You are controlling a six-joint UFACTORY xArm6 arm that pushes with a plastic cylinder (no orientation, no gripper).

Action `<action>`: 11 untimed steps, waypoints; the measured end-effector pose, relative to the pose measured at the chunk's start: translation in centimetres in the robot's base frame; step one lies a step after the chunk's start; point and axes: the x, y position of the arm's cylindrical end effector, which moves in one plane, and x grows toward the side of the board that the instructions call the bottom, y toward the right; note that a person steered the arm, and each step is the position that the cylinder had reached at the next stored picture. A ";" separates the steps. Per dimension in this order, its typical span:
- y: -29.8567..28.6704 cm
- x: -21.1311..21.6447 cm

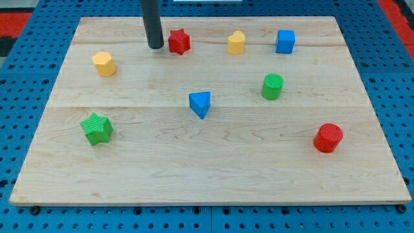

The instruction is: Push the red star towards the yellow heart

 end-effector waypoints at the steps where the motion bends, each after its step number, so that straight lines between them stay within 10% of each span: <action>1: -0.2 -0.6; 11: 2.7 -0.9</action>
